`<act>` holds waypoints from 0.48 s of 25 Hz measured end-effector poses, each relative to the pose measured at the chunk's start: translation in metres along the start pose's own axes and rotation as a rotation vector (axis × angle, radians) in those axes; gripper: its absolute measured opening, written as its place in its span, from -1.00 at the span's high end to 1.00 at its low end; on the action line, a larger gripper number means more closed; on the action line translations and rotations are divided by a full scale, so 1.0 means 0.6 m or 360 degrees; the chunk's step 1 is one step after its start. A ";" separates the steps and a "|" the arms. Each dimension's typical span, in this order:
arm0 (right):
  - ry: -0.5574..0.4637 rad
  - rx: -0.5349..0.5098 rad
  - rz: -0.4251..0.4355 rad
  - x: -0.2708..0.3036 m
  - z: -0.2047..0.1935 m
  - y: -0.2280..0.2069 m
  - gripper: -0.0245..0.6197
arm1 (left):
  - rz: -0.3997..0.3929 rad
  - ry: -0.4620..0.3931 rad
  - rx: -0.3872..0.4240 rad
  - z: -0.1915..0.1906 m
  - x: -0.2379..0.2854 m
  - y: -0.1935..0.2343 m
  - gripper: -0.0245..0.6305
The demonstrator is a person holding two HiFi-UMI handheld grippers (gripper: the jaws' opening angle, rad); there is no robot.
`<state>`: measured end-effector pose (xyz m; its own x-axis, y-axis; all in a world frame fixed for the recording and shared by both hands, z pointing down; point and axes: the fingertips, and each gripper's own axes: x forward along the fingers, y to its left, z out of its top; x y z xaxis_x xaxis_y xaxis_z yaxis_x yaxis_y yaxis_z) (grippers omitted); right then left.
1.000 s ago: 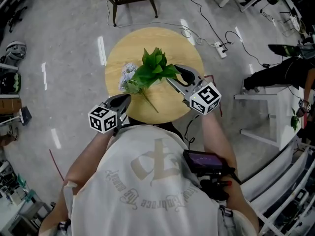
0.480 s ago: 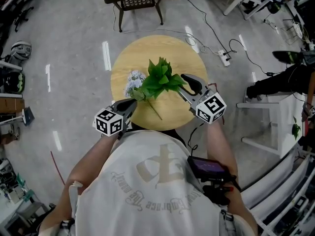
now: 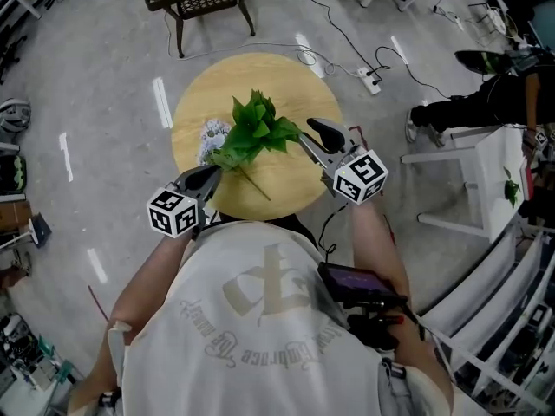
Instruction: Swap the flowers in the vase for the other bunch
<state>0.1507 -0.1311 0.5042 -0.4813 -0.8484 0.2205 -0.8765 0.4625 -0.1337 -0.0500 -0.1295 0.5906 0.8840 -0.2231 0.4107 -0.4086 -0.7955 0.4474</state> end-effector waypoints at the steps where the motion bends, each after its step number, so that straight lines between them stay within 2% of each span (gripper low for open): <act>1: 0.0014 0.0005 -0.0040 -0.008 -0.006 -0.007 0.54 | -0.0015 0.0005 0.0019 0.001 0.004 -0.003 0.88; 12: 0.0041 0.0101 -0.0376 -0.050 -0.038 -0.008 0.85 | -0.0094 -0.0017 0.0153 0.018 -0.024 -0.006 0.88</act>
<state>0.1687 -0.1021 0.5201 -0.2641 -0.9238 0.2774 -0.9626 0.2343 -0.1359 -0.0586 -0.1296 0.5745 0.9086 -0.1798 0.3770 -0.3324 -0.8578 0.3920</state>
